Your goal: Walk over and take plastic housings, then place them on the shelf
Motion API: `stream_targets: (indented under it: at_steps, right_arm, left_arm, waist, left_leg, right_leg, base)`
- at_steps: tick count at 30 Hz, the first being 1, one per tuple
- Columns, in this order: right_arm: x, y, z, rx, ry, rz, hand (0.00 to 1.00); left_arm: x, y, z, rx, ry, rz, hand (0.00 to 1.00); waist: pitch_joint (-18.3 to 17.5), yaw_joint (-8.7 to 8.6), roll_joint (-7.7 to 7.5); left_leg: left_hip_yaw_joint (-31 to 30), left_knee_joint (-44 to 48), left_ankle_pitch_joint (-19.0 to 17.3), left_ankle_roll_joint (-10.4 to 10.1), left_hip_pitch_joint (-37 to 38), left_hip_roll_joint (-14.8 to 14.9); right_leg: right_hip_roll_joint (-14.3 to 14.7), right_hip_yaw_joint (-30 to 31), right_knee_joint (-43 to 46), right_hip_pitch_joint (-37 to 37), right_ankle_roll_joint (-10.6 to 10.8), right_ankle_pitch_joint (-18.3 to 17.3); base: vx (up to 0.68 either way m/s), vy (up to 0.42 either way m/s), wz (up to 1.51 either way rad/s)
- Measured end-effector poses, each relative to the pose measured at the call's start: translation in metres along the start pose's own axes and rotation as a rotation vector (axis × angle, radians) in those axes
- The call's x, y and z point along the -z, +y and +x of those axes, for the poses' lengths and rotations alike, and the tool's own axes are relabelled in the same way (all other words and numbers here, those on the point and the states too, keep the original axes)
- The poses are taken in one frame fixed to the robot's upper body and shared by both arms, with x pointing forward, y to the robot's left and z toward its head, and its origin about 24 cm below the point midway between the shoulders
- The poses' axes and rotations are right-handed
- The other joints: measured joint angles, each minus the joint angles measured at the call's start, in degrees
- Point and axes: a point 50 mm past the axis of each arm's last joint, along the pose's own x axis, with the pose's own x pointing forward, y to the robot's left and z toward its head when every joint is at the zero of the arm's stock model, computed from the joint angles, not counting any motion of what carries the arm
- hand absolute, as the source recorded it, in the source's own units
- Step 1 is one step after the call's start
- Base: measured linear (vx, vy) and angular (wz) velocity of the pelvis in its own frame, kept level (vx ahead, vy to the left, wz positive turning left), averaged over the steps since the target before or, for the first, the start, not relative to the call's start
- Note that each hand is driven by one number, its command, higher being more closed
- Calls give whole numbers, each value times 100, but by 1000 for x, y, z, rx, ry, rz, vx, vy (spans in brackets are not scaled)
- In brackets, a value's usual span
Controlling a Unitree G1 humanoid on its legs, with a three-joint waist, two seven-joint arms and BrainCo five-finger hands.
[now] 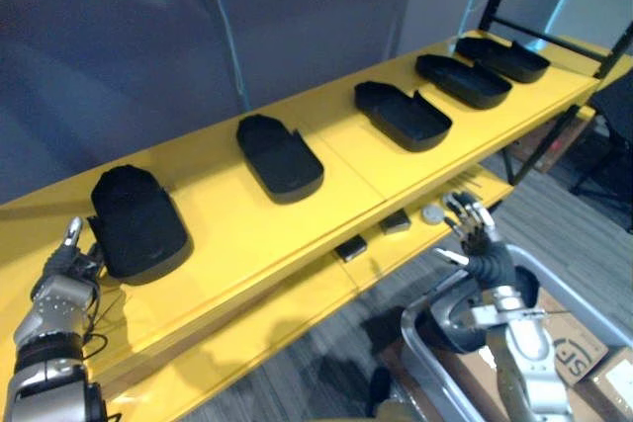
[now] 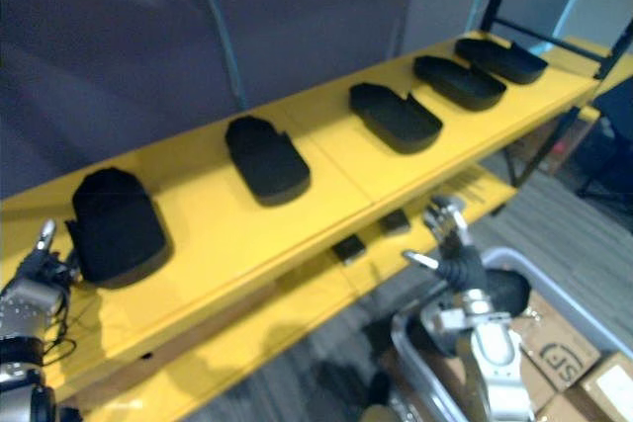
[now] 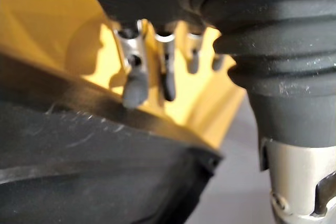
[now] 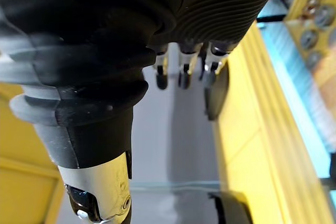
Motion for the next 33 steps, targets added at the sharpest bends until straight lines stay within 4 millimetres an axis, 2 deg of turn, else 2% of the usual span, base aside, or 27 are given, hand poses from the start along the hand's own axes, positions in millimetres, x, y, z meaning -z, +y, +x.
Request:
stream_targets:
  at_steps: [6,9,11,14,17,20,22,23,24,25,26,29,33]
  right_arm:
    - [0,0,0,-2,0,1,0]
    - [0,2,1,-13,-3,3,0]
    - [1,7,1,-48,0,12,0]
    - [1,11,2,-73,-4,22,0]
    - [-6,15,6,-95,-61,33,0]
    - [-14,19,17,-112,-113,36,0]
    - [-20,24,22,-123,-154,45,0]
    - [-22,25,22,-120,-165,48,0]
    - [-25,26,23,-115,-180,51,0]
    - [-28,28,25,-114,-195,59,0]
    - [-28,28,25,-113,-198,61,0]
    - [-28,29,26,-98,-205,75,0]
    - [-27,27,24,-40,-221,94,0]
  left_arm:
    - [1,-3,1,-29,-24,56,0]
    - [0,-3,1,-99,-107,157,0]
    - [-8,7,0,-227,-223,284,0]
    - [-17,16,-3,-345,-314,345,0]
    - [-28,23,-9,-474,-439,339,0]
    - [-44,15,-20,-491,-587,321,0]
    - [-65,-5,-42,-412,-801,325,0]
    - [-70,-12,-50,-380,-862,312,0]
    - [-75,-22,-63,-327,-955,294,0]
    - [-78,-35,-87,-221,-1084,270,0]
    - [-76,-39,-95,-177,-1120,255,0]
    - [-55,-50,-132,49,-1194,212,0]
    - [-26,-48,-161,205,-1181,169,0]
  waist:
    - [-4,-3,-10]
    - [-14,-23,-24]
    - [-17,-111,-70]
    - [-52,-136,-134]
    - [-65,-70,-163]
    - [-65,42,-160]
    - [-61,107,-130]
    - [-56,151,-122]
    - [-47,185,-107]
    - [-52,189,-48]
    - [-68,193,-23]
    - [-112,196,164]
    - [-188,209,298]
  left_leg:
    - [1,0,0,0,1,0]
    - [4,0,0,-1,3,4]
    - [7,-8,4,-9,2,21]
    - [24,-26,12,-21,-10,31]
    - [14,-39,18,-29,-16,38]
    - [-17,-23,21,-27,-21,29]
    - [-138,-12,20,-27,-14,37]
    - [-148,-11,20,-27,-14,37]
    - [-171,-7,20,-26,-15,37]
    - [-242,-2,17,-21,-14,37]
    - [-257,-1,14,-16,-17,33]
    - [-338,-5,0,9,-11,32]
    - [-372,-7,5,0,-8,106]
  right_leg:
    - [2,2,-1,0,0,1]
    - [9,7,-1,-1,-3,-2]
    - [20,9,0,-10,-16,-10]
    - [23,31,1,-51,-24,-14]
    - [33,20,3,-58,-20,-9]
    - [56,-64,5,-32,-15,-5]
    - [56,-164,5,49,-16,-6]
    - [53,-181,5,57,-16,-6]
    - [44,-225,5,81,-17,-6]
    - [26,-291,6,135,-20,-9]
    - [20,-295,5,140,-22,-11]
    - [-8,-429,5,221,-61,-77]
    - [35,-469,3,260,-35,-125]
  base:
    - [0,0,0]
    - [0,0,0]
    - [0,0,0]
    - [0,0,-6]
    - [0,0,0]
    - [1,2,10]
    - [4,21,24]
    - [-4,22,16]
    - [-12,22,21]
    - [-16,25,21]
    - [-14,30,20]
    - [-21,16,15]
    - [-21,-18,6]
